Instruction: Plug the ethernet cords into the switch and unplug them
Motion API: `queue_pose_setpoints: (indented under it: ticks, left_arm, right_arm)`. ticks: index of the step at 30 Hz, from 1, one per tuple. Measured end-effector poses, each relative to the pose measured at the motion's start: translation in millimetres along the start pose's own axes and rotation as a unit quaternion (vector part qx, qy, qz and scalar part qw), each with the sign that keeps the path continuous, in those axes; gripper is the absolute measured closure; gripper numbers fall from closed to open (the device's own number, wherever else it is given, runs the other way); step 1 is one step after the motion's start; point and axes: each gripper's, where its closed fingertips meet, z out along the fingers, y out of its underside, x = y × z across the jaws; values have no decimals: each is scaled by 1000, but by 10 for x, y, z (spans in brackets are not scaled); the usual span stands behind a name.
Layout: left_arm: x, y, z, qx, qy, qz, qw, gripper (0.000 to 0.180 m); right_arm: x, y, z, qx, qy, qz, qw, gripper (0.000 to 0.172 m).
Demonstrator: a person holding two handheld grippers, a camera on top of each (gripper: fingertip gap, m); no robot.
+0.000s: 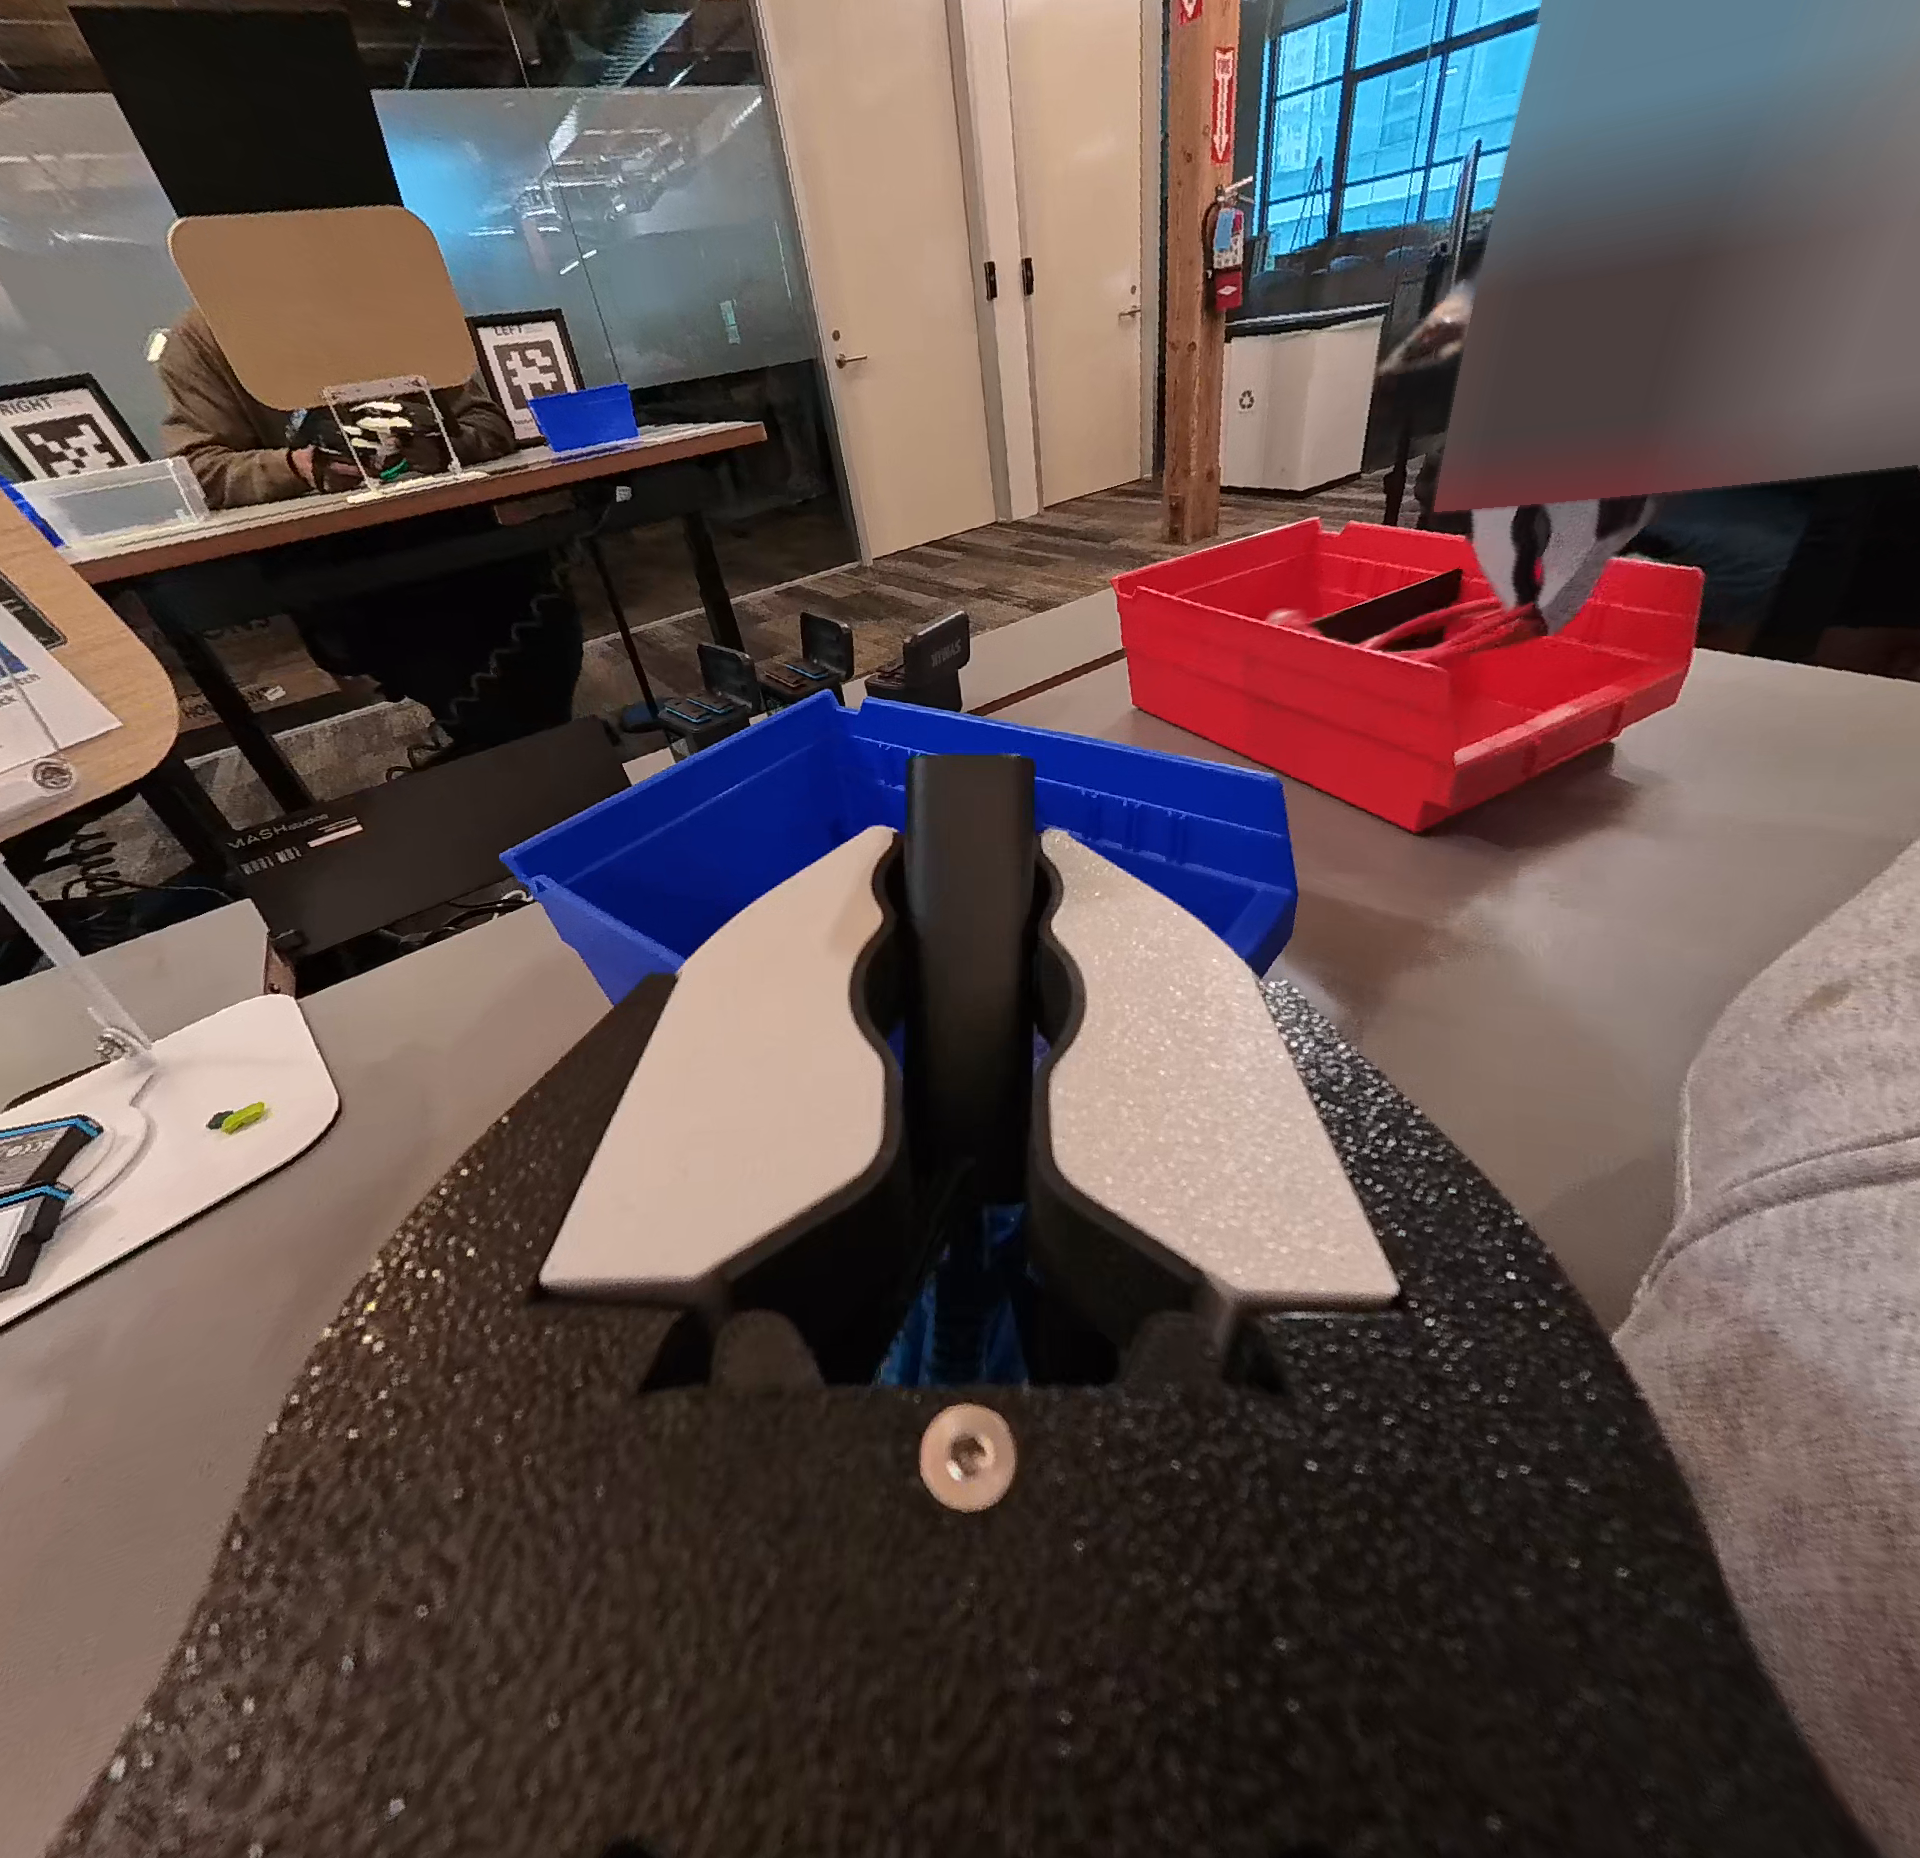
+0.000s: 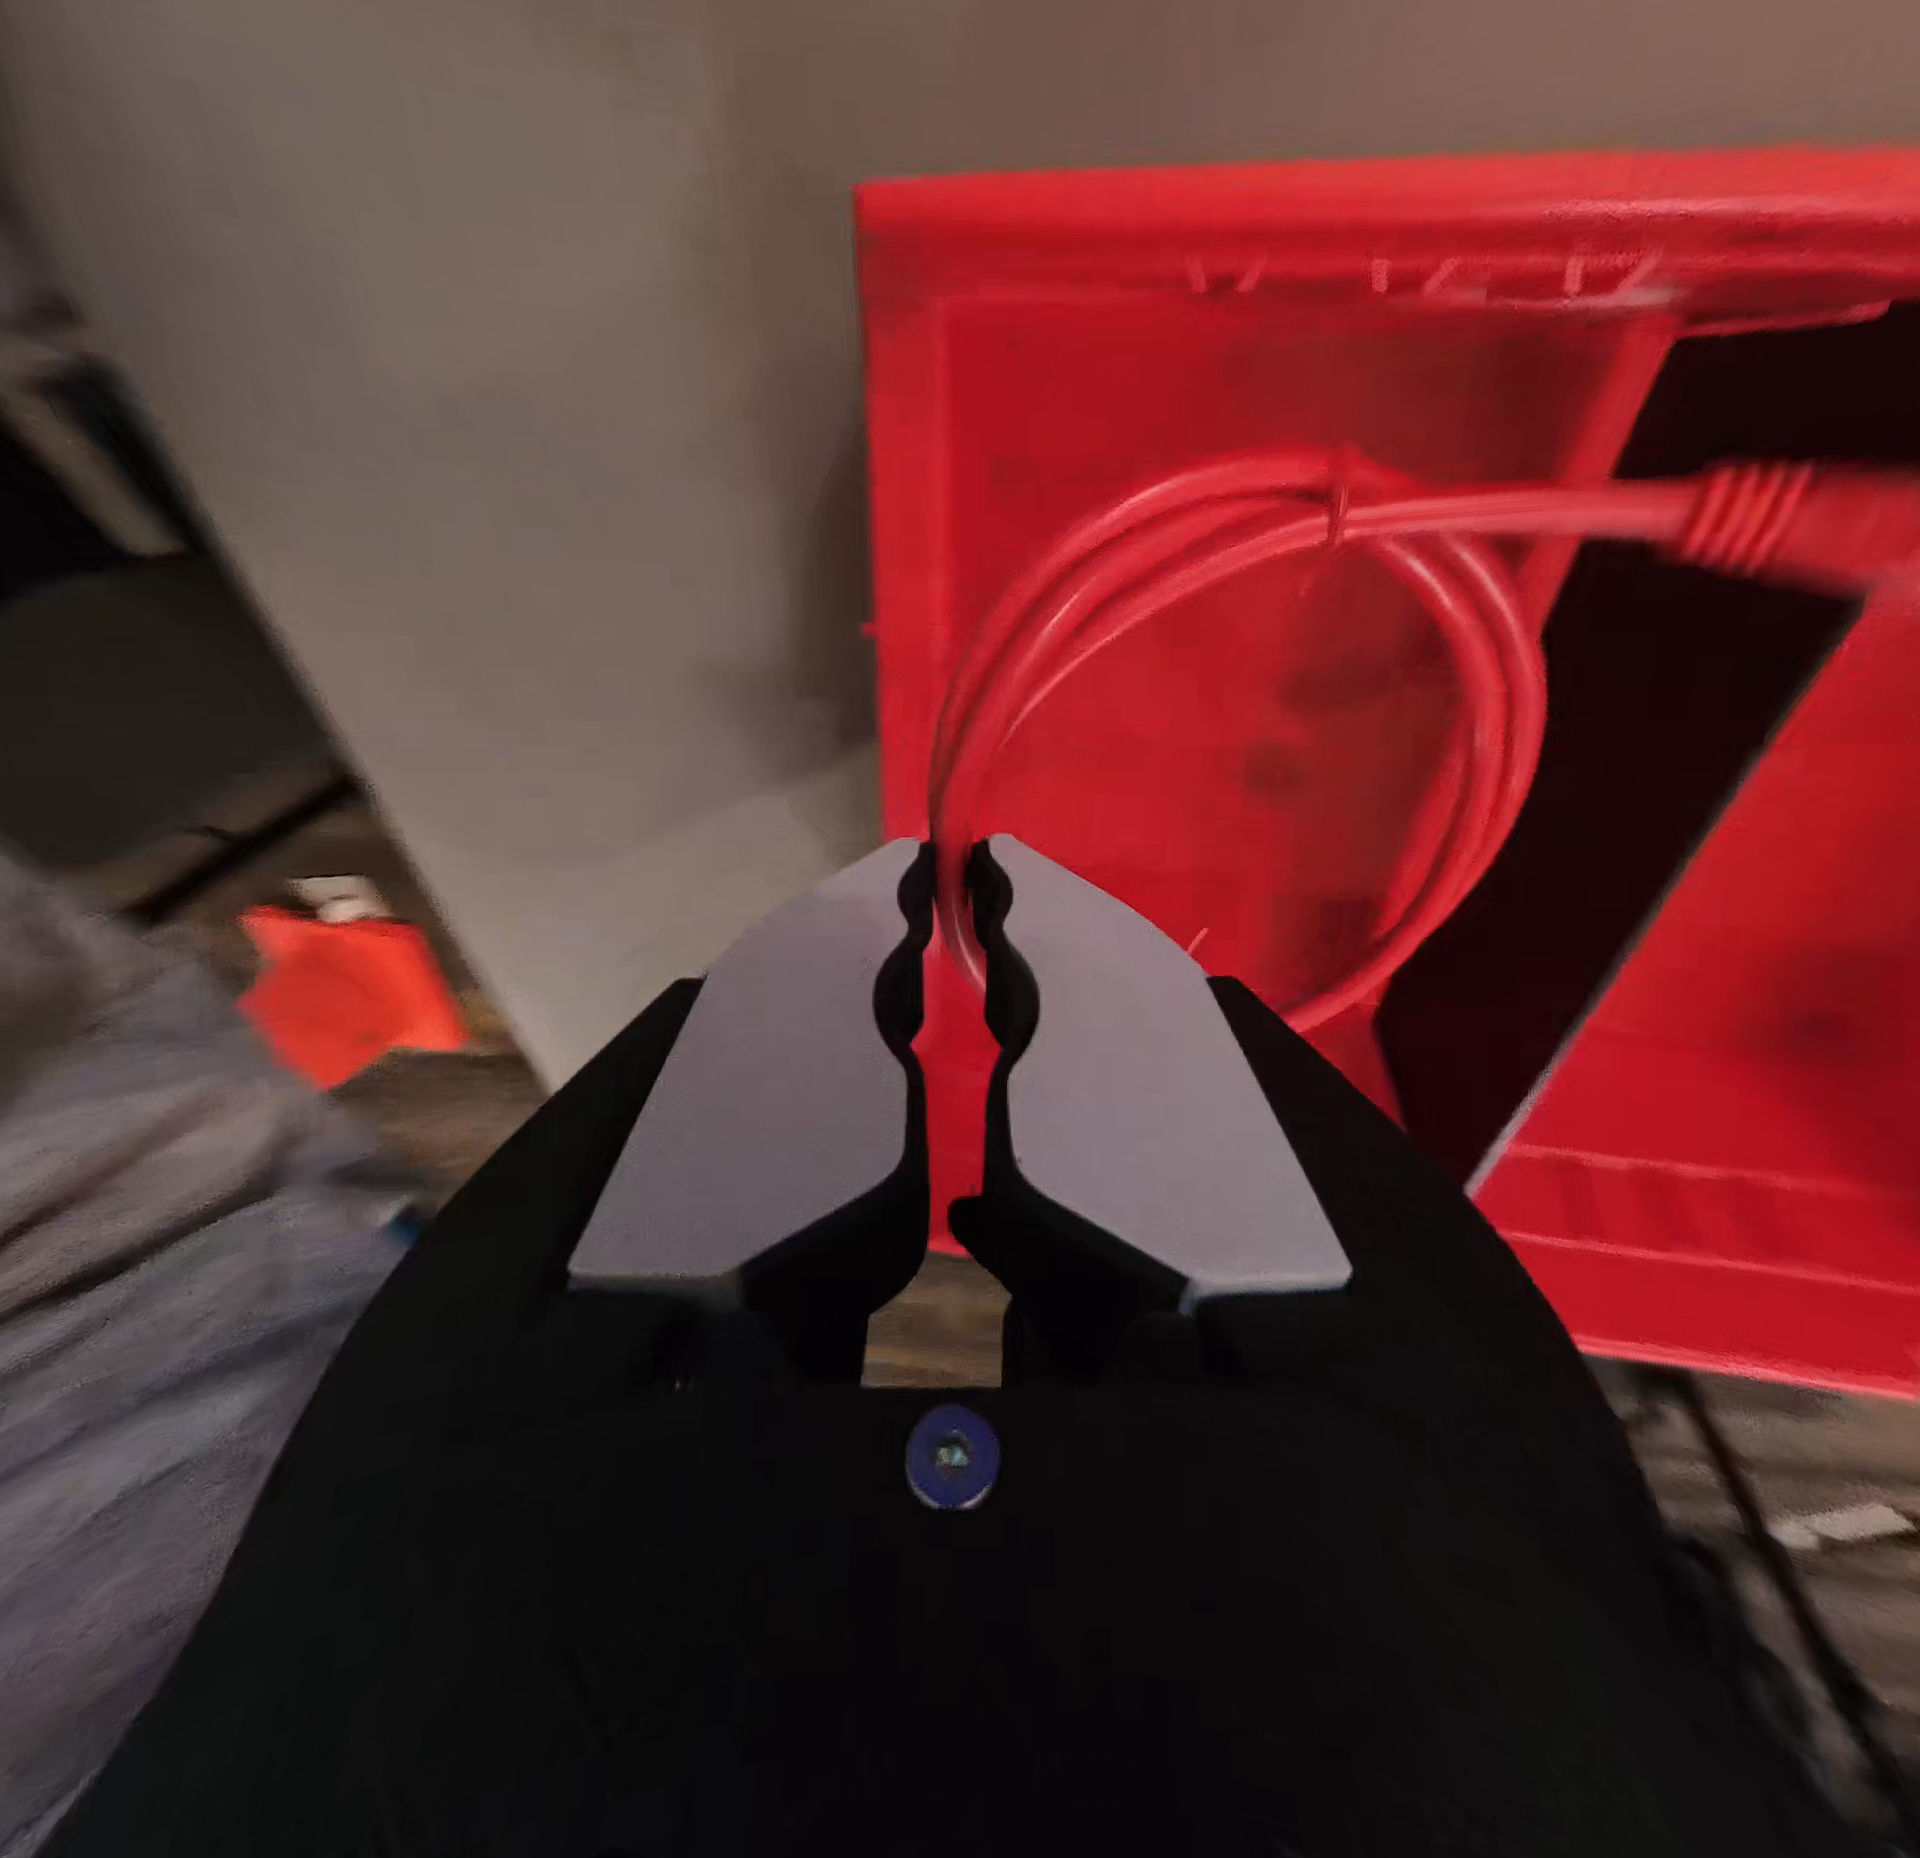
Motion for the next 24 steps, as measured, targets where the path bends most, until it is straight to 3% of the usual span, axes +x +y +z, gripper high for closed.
queue_pose_setpoints:
  ticks: [1, 3, 6, 10, 12, 14, 16, 20, 24]
  left_arm:
    - [-1, 2, -5, 2, 0, -2, 1000, 160]
    - [1, 5, -11, 4, 1, -4, 1000, 160]
    - [4, 1, -23, 5, 3, -2, 1000, 160]
    - [-44, -17, -64, 14, -2, -2, 1000, 160]
    - [-97, -31, -80, 27, -7, -6, 1000, 160]
    - [-168, -39, -79, 41, -9, -20, 999, 160]
    - [-239, -40, -74, 54, -8, -39, 998, 160]
    - [-311, -10, -133, 68, 13, -81, 994, 160]
    - [-414, -66, -320, 115, 33, -147, 982, 160]
  right_arm:
    - [36, -13, 59, -6, 20, -3, 1000, 166]
    - [32, -3, 164, -19, 30, 2, 999, 165]
    - [26, 21, 147, 2, 36, 33, 999, 143]
    - [24, -183, -199, 124, 86, 50, 987, 120]
    - [-4, -629, -542, 254, 159, 14, 954, 118]
    - [-134, -1215, -938, 391, 228, -24, 891, 120]
    - [-456, -1828, -1159, 489, 237, -77, 836, 122]
    - [-1081, -2905, -1137, 542, 219, -198, 787, 121]
    - [-1526, -3733, -1012, 558, 149, -267, 772, 121]
